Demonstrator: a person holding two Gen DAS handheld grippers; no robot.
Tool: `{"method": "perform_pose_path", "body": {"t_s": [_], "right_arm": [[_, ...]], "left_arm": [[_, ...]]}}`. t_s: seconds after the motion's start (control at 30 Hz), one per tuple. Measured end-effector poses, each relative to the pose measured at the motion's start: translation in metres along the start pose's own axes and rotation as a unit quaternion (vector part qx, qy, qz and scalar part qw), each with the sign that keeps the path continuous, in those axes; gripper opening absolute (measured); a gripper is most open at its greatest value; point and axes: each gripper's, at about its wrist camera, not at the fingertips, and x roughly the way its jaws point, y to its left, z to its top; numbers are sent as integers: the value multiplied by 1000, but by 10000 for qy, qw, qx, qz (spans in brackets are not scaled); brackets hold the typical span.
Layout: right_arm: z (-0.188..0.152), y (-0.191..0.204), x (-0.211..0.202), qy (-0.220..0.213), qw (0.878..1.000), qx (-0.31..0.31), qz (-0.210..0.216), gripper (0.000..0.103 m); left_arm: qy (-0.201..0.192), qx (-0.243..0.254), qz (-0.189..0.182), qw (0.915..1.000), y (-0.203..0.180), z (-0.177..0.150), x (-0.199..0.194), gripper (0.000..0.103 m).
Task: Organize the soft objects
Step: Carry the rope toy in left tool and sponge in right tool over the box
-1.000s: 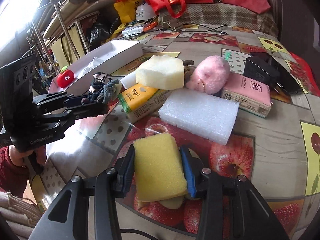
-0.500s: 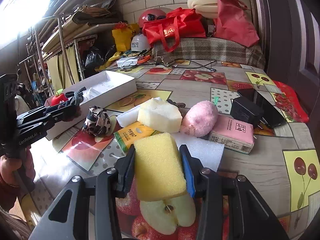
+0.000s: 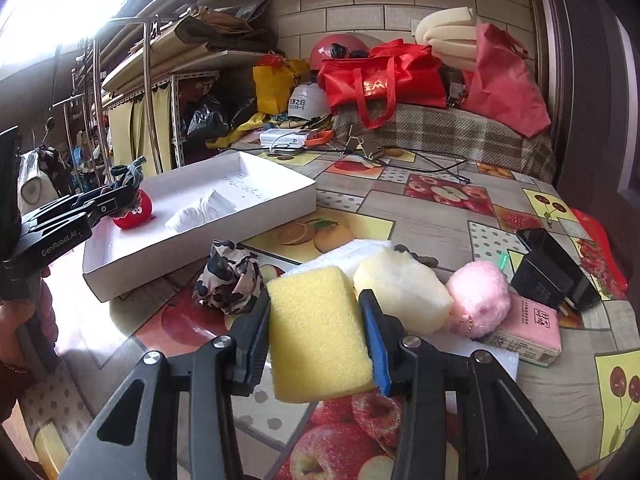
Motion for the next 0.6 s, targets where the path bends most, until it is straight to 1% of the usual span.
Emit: {"method": "perform_pose_path", "body": {"t_s": [0.17,0.3,0.43,0.6], "right_arm": [[10,29,15,-74,9994,-324,36,42],[19,49,28,-153,9988,-446,125,42],[29,64,39,-343,9980,-471,244,42],[39,75,48,-637,9962,-338,497,42]], "left_arm": [[10,-136,270,9995,20,0,5,26],[40,-229,395,9990,33,0,11,26],[117,-347,370,9986,44,1,17,26],[200,-452,356,9981,51,4,25,26]]}}
